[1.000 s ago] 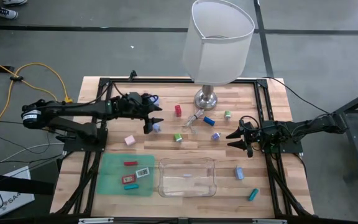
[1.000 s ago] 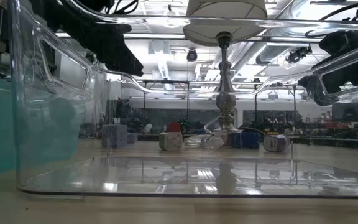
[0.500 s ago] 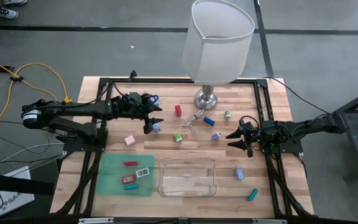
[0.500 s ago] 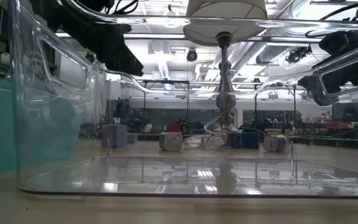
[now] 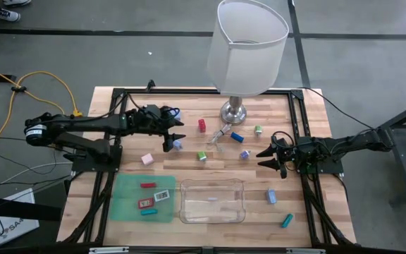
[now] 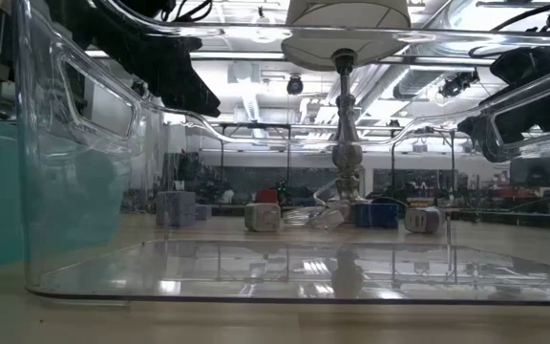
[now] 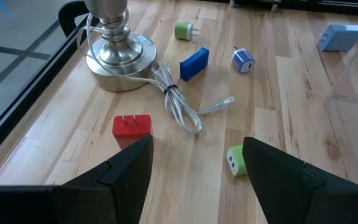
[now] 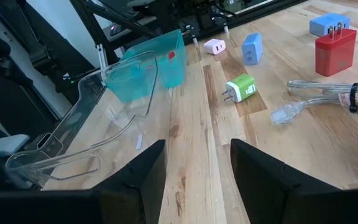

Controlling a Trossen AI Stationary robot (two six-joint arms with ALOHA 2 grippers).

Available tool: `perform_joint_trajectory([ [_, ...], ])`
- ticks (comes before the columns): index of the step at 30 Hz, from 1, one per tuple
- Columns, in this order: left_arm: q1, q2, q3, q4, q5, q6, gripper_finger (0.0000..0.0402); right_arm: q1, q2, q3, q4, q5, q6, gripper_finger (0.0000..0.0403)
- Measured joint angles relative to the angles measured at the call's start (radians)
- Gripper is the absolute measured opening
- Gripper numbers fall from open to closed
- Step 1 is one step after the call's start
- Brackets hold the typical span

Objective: Pick & Place Office items
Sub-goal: Put the blue timer into the green bin

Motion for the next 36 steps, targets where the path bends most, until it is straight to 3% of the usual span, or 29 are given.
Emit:
perform_joint_trajectory([
  [21, 0.0, 0.0, 0.0, 0.0, 0.0, 0.0, 0.0242, 0.0, 0.0, 0.0, 0.006, 0.029, -0.006, 0.0166],
  [27, 0.0, 0.0, 0.0, 0.0, 0.0, 0.0, 0.0242, 0.0, 0.0, 0.0, 0.014, 0.098, 0.115, 0.0166],
  [36, 0.0, 0.0, 0.0, 0.0, 0.001, 0.0, 0.0242, 0.0, 0.0, 0.0, 0.066, 0.117, 0.08, 0.0166],
])
